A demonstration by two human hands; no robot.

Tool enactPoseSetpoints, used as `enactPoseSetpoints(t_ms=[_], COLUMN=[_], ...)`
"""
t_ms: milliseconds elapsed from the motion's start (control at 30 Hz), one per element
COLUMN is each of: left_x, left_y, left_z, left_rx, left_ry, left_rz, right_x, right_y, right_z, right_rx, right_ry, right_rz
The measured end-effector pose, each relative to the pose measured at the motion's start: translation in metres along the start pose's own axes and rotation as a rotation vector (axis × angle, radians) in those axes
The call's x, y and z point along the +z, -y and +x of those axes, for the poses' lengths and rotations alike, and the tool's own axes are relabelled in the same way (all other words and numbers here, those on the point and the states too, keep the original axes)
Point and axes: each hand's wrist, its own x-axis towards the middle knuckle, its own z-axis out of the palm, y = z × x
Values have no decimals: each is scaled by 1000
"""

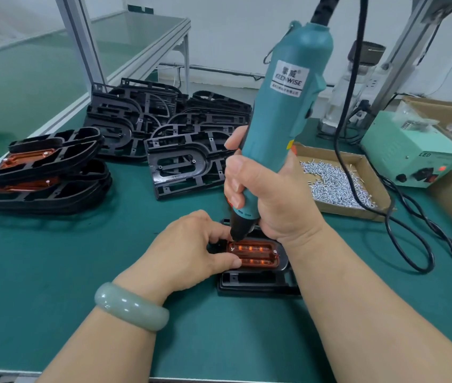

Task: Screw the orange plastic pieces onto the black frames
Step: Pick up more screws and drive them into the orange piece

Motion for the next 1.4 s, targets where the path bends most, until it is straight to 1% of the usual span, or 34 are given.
enactPoseSetpoints(t_ms=[400, 500, 633, 767, 1167, 1400], left_x=[0, 0, 1, -1, 0, 3], left_y=[-3, -3, -1, -5, -1, 4], left_z=[2, 2, 2, 0, 3, 3], left_rx=[-82, -112, -172, -182, -109, -122], left_ry=[24, 24, 22, 22, 46, 27], left_rz=[30, 14, 0, -20, -21, -37], right_x=[-1, 0, 6, 6, 2, -11], right_y=[-5, -4, -1, 1, 3, 13], right_z=[-3, -4, -2, -1, -2, -1], right_rx=[-39, -27, 0, 11, -53, -110], right_ry=[-10, 26, 81, 106, 25, -166], right_rz=[-6, -24, -111, -143, -30, 98])
